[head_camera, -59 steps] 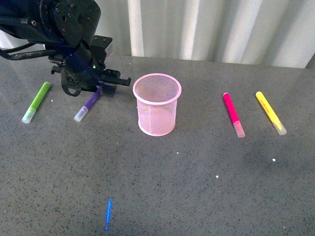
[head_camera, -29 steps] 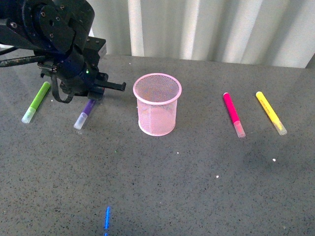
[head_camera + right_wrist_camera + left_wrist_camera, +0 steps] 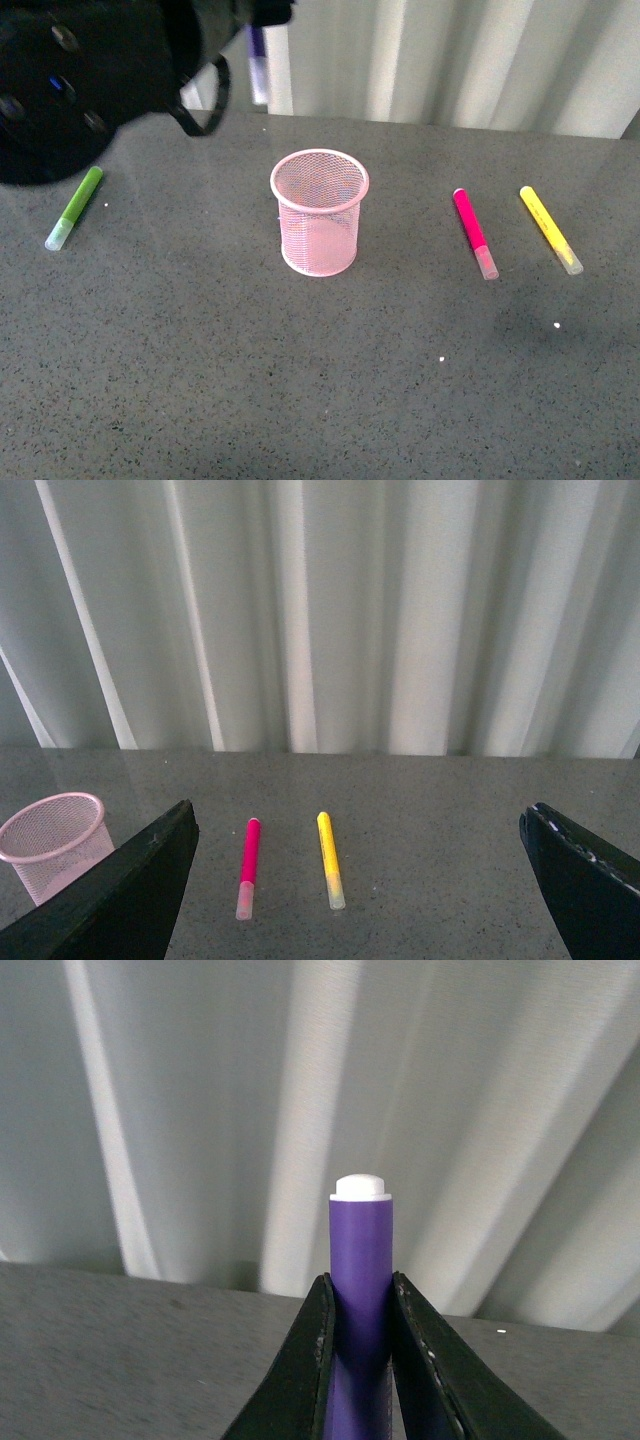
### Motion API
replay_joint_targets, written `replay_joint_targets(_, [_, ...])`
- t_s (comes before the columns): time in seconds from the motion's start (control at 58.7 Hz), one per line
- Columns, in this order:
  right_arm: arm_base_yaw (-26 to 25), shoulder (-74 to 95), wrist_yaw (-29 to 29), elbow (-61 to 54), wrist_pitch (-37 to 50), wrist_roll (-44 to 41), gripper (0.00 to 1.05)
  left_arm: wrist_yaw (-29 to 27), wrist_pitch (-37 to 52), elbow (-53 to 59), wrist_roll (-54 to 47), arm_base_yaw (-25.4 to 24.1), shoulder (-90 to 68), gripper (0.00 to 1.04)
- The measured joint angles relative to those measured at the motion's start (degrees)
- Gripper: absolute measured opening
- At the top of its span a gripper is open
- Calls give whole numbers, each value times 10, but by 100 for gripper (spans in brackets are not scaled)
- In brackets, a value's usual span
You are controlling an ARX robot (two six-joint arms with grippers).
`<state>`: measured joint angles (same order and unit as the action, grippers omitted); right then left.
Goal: Insert purple and pink pens into pink cup
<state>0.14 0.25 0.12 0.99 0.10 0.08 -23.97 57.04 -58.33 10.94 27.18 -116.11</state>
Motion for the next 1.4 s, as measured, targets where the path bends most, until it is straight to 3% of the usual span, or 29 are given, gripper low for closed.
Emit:
replay_joint_targets(0.119, [0, 0, 0, 0, 0, 0, 98, -63, 83, -1, 40, 69, -49, 13])
replay_joint_targets(0.307, [0, 0, 0, 0, 0, 0, 98, -75, 118, -14, 17, 101, -83, 13])
replay_joint_targets(0.835, [0, 0, 0, 0, 0, 0, 98, -89, 96, -25, 14, 61, -130, 13])
replay_joint_targets(1.124, [0, 0, 0, 0, 0, 0, 98, -92, 108, -30, 0, 67, -152, 13])
replay_joint_targets(1.21, [0, 0, 0, 0, 0, 0, 98, -89, 108, -27, -6, 72, -153, 32])
replay_joint_targets(1.397, [0, 0, 0, 0, 0, 0, 98, -86, 92, 0, -5, 75, -132, 62])
